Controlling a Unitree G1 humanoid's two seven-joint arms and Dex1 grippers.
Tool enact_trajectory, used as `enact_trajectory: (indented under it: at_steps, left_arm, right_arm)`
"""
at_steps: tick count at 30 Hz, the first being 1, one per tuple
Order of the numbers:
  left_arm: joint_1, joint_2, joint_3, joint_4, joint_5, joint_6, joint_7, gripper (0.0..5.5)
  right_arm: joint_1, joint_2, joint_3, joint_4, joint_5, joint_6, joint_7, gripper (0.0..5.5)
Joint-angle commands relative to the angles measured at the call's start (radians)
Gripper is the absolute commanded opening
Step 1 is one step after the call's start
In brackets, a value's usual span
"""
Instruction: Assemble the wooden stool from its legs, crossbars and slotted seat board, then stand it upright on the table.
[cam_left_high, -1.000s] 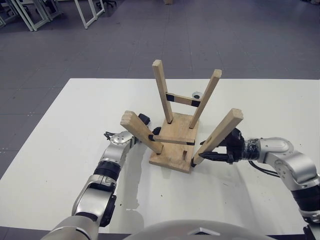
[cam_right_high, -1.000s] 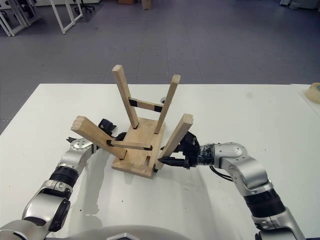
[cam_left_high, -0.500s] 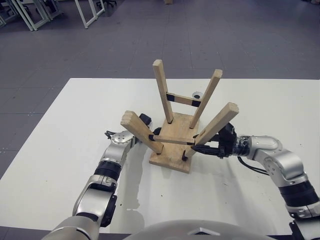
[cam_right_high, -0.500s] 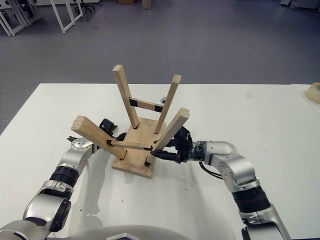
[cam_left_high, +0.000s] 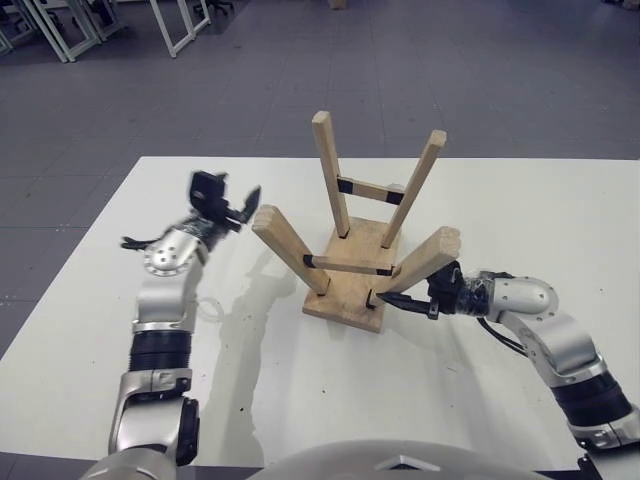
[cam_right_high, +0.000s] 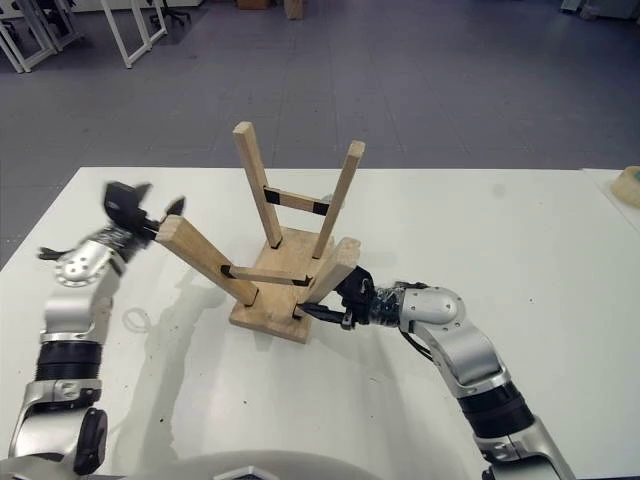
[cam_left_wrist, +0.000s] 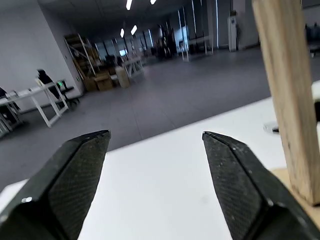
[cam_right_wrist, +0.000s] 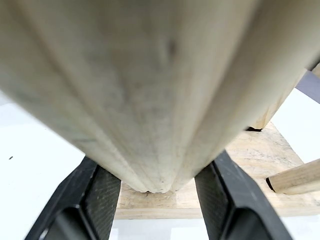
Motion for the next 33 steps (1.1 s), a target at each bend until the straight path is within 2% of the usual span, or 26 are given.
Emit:
enact_trajectory:
  at_steps: [1, 5, 10, 13, 17, 19, 25, 29, 33]
  left_arm:
    - [-0.014, 0.069, 0.066, -0.327, -0.097, 0.112, -0.004, 3.41]
    - [-0.153, 0.1, -0.077, -0.591, -0.19, 0.326, -0.017, 3.41]
    - [-0.197, 0.142, -0.331, -0.7, -0.111, 0.488, -0.039, 3.41]
    - [-0.161, 0.156, -0.452, -0.657, -0.002, 0.473, -0.036, 3.41]
    - [-0.127, 0.119, -0.59, -0.521, 0.166, 0.38, 0.002, 3.41]
    - [-0.108, 0.092, -0.616, -0.464, 0.204, 0.335, 0.01, 3.41]
    - [-0.07, 0.05, -0.591, -0.427, 0.25, 0.279, 0.009, 3.41]
    - [-0.062, 0.038, -0.585, -0.386, 0.261, 0.259, -0.007, 3.41]
    - [-0.039, 0.049, -0.585, -0.341, 0.271, 0.276, -0.037, 3.41]
  right_arm:
    - [0.018, 0.011, 0.003, 0.054, -0.066, 0.027, -0.064, 2.02]
    - [-0.011, 0.037, 0.022, 0.084, -0.11, 0.035, -0.117, 2.02]
    - [-0.042, 0.064, 0.024, 0.087, -0.106, 0.067, -0.131, 2.02]
    - [-0.064, 0.075, 0.021, 0.096, -0.098, 0.096, -0.133, 2.02]
    - [-0.105, 0.09, 0.035, 0.123, -0.112, 0.113, -0.127, 2.02]
    - [-0.117, 0.089, 0.052, 0.134, -0.125, 0.126, -0.124, 2.02]
    - [-0.161, 0.079, 0.113, 0.221, -0.181, 0.182, -0.118, 2.02]
    - [-0.161, 0.089, 0.089, 0.257, -0.114, 0.224, -0.078, 2.02]
    - [-0.123, 0.077, 0.067, 0.283, -0.125, 0.081, -0.06, 2.02]
